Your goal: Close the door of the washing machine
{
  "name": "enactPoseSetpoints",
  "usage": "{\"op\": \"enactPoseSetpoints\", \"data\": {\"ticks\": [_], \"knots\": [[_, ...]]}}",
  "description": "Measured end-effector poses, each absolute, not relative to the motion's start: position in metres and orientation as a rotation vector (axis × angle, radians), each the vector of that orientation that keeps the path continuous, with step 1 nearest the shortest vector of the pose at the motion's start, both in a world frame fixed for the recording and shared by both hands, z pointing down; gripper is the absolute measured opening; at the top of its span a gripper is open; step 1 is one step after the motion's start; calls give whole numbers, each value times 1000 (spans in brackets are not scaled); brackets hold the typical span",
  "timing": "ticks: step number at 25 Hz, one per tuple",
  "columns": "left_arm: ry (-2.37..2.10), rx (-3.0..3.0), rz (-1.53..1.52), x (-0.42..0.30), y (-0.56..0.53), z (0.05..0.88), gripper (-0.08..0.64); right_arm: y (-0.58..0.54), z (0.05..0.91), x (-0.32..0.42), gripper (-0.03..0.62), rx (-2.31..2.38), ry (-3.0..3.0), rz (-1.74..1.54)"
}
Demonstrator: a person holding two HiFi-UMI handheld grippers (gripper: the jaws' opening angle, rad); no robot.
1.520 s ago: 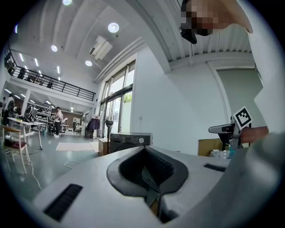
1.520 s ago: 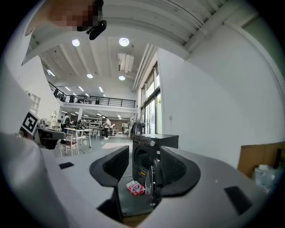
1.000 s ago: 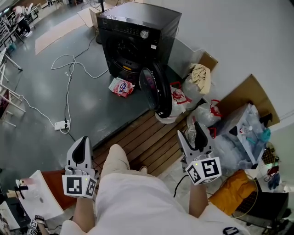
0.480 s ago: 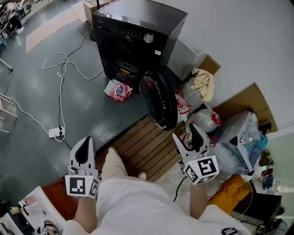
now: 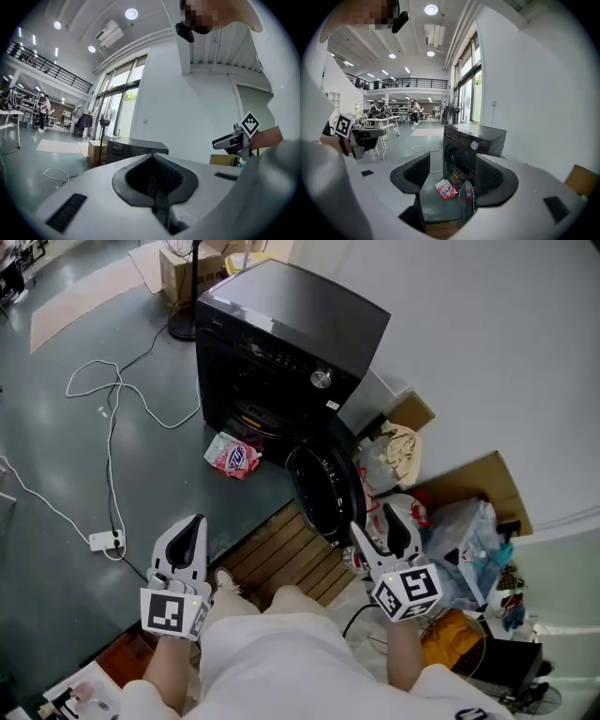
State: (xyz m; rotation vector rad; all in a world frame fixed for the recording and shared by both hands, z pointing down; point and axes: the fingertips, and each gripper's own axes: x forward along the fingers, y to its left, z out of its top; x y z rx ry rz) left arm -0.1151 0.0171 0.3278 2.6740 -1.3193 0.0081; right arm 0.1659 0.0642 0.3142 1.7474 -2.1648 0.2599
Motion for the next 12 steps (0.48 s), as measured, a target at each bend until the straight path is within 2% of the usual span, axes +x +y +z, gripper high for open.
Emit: {"op": "enactPoseSetpoints", "data": {"ticks": [6,12], "knots": [[-1233,2658,5,-88,-13,326,6,34,365,198,279,1695,-2004,341],[-1271,2634,135,-60,-44,337,6,-10,455,257,279,1616,-1885,422]]}}
